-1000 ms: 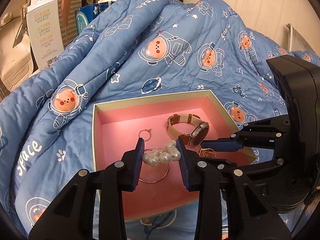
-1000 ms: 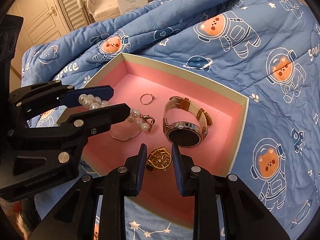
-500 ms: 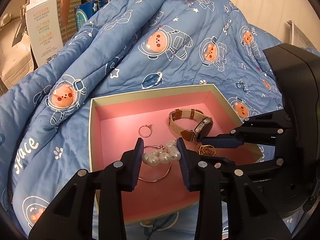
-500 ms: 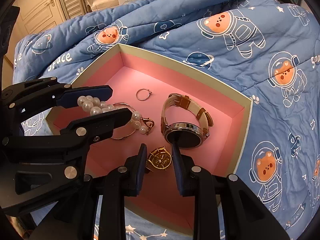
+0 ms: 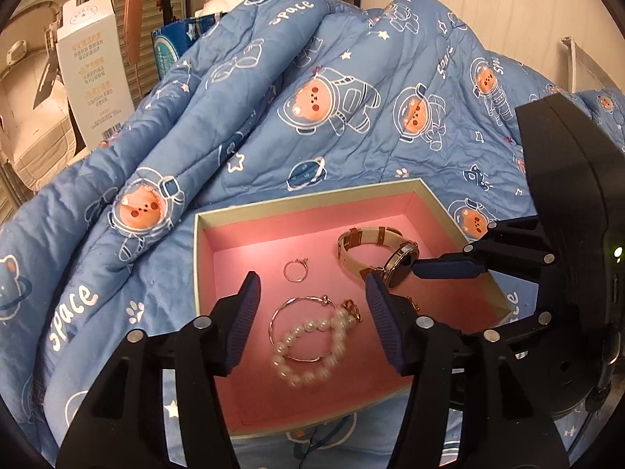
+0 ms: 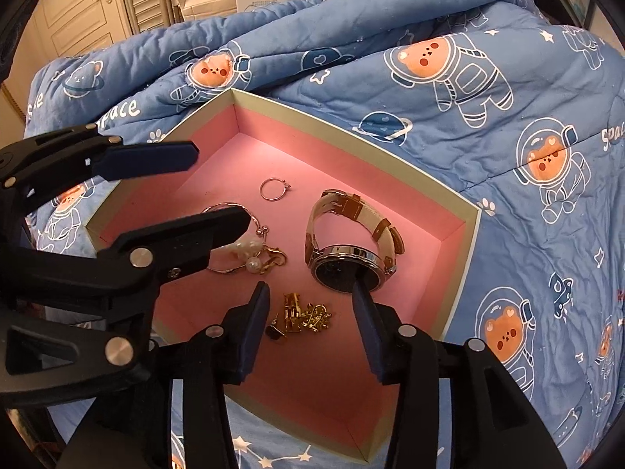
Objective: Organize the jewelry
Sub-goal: 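Withdraw both grippers from the box toward the remaining jewelry, then grasp the small gold star charm with the left gripper while the right grasps the gold hoop earring, then carry star charm and hoop earring into the box and open both grippers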
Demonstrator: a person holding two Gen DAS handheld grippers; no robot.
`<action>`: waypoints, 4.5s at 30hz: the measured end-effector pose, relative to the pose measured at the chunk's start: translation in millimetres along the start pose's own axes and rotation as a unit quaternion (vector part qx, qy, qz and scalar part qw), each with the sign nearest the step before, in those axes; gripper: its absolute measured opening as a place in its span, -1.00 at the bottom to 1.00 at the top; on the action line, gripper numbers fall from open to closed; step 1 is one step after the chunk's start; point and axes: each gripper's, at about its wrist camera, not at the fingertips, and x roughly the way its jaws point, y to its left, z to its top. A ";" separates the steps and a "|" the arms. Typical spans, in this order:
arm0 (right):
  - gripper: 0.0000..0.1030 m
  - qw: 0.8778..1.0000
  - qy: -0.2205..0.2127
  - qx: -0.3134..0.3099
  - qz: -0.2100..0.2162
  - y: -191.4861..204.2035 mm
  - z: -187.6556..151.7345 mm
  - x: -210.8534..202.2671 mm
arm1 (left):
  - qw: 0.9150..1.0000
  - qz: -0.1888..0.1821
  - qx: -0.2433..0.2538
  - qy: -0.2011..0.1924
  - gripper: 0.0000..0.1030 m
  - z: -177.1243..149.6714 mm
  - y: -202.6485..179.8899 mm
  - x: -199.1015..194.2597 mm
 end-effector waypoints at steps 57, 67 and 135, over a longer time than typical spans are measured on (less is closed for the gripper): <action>-0.48 0.995 -0.041 -0.014 0.093 63.3 -149.0 -64.3 | 0.999 -0.025 0.018 0.010 -0.22 -174.3 -52.8 -82.5; -0.52 0.995 -0.042 -0.012 0.093 66.1 -144.9 -59.1 | 0.999 -0.025 0.019 0.009 -0.33 -172.2 -56.3 -76.9; -0.73 0.987 -0.107 0.052 0.108 25.7 -56.3 -92.0 | 0.997 -0.044 -0.062 -0.027 -0.66 -73.4 -0.3 -72.2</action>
